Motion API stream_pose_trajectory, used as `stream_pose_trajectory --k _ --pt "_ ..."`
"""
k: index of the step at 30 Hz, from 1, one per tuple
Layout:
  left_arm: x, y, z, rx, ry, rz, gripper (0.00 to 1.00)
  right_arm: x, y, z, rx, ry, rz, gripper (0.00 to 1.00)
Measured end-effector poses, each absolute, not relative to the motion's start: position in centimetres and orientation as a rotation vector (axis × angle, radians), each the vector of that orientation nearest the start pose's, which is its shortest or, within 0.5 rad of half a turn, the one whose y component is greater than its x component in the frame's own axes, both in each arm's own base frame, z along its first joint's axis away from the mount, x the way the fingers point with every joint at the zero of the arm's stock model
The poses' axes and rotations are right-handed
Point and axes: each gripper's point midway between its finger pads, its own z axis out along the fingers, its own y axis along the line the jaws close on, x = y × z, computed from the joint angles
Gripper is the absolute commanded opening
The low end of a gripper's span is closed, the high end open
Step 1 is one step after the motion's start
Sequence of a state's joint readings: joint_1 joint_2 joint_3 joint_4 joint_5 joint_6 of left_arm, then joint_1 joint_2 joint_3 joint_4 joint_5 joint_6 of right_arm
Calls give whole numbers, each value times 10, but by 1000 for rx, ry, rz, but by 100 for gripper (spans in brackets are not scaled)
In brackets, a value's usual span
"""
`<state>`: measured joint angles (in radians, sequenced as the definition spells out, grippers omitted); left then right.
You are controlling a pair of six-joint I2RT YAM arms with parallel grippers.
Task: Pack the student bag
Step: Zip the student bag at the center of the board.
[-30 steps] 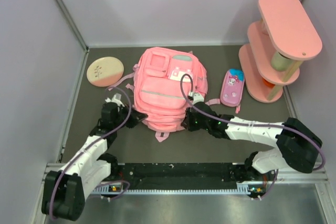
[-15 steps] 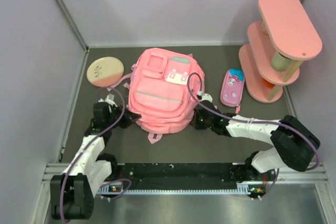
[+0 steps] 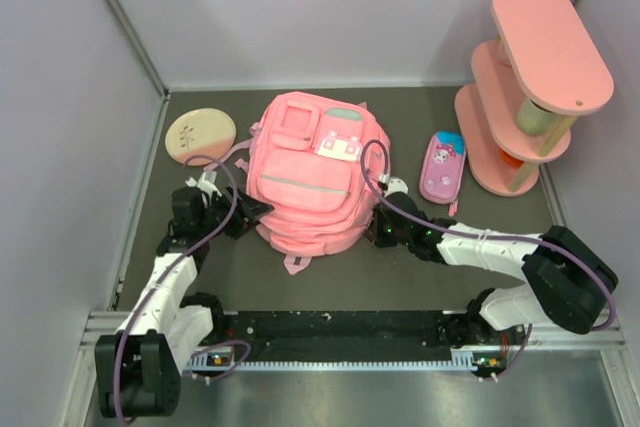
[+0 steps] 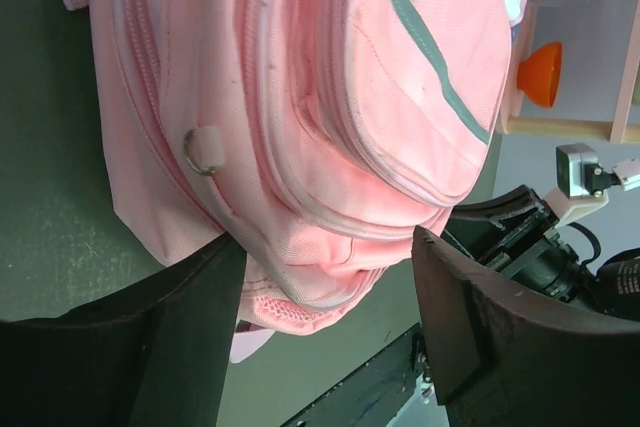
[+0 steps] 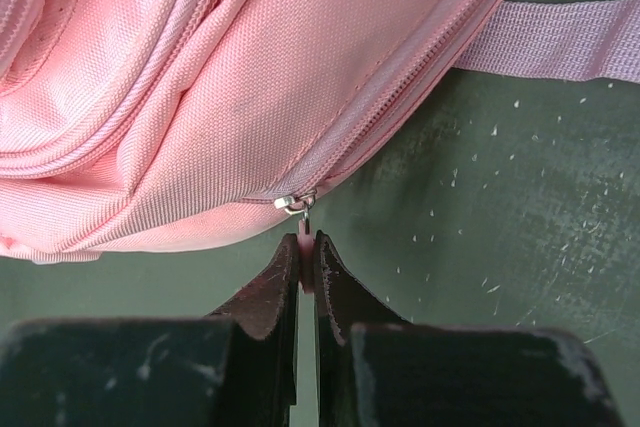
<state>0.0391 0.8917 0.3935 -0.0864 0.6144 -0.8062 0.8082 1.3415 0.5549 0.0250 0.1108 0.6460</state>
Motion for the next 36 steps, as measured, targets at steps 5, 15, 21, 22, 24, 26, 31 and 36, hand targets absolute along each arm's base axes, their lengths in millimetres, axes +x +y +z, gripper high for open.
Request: stream_pose_trajectory --k 5,15,21,22,24,26,31,36 --pt "241 -139 128 -491 2224 -1063 77 227 246 42 -153 2396 593 0" --pt "197 -152 115 -624 2239 -1051 82 227 245 41 -147 2399 592 0" --pt "190 -149 103 -711 2286 -1007 83 227 246 42 -145 2400 598 0" --pt "189 -151 99 -723 2304 -1001 83 227 246 42 -146 2400 598 0" --pt "186 -158 92 -744 2346 -1000 83 227 246 42 -146 2400 600 0" --pt "184 -167 86 -753 2383 -997 88 226 246 42 -147 2401 602 0" --pt "184 -189 75 -756 2443 -985 93 226 247 42 -150 2403 609 0" --pt "199 -206 64 -770 2477 -960 80 225 248 42 -146 2404 613 0"
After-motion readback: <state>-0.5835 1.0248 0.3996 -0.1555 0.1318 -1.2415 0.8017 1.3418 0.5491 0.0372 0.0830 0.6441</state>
